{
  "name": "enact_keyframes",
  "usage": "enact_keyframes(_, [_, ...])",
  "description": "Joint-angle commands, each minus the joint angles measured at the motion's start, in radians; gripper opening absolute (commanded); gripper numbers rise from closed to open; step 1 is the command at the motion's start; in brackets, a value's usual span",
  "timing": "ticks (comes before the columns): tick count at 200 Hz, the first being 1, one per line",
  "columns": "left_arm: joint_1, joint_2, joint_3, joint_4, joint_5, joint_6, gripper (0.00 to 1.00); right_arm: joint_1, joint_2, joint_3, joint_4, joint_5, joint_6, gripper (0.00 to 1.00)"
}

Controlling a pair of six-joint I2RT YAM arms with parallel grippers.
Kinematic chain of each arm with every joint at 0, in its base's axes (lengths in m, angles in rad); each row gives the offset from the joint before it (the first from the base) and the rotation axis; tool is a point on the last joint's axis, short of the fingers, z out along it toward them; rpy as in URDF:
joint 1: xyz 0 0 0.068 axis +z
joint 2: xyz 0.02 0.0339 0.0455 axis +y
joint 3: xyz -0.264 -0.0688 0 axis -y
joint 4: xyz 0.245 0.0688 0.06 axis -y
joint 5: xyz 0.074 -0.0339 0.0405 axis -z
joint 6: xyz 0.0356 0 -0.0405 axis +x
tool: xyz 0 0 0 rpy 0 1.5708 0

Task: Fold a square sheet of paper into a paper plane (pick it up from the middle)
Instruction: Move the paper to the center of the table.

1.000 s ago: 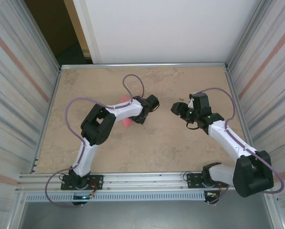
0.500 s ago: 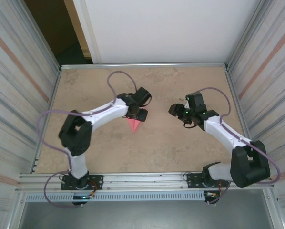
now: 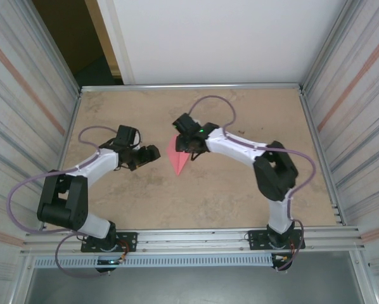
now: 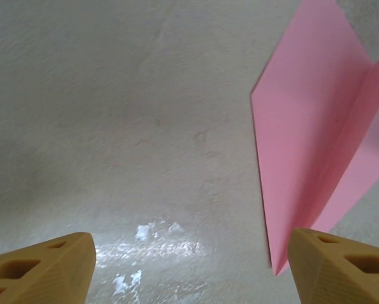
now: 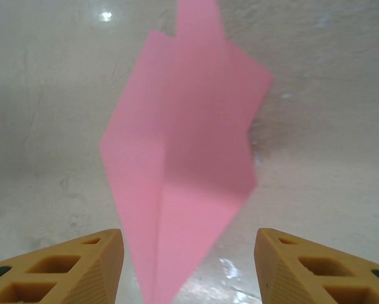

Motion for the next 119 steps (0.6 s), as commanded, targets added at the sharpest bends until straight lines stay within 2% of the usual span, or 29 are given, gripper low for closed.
enact_keyframes(1, [0.021, -0.053, -0.028, 0.05, 0.032, -0.036, 0.83, 0.035, 0.119, 0.152, -0.204, 0.158, -0.003, 0.56])
enact_keyframes(25, [0.028, -0.054, -0.033, 0.038, 0.012, -0.019, 0.85, 0.065, 0.252, 0.343, -0.347, 0.252, 0.004, 0.56])
enact_keyframes(50, [0.038, -0.044, -0.036, 0.031, -0.002, -0.011, 0.86, 0.071, 0.346, 0.454, -0.421, 0.283, 0.003, 0.54])
enact_keyframes(119, [0.064, -0.028, -0.036, 0.026, -0.006, -0.002, 0.86, 0.068, 0.402, 0.522, -0.509, 0.309, 0.044, 0.41])
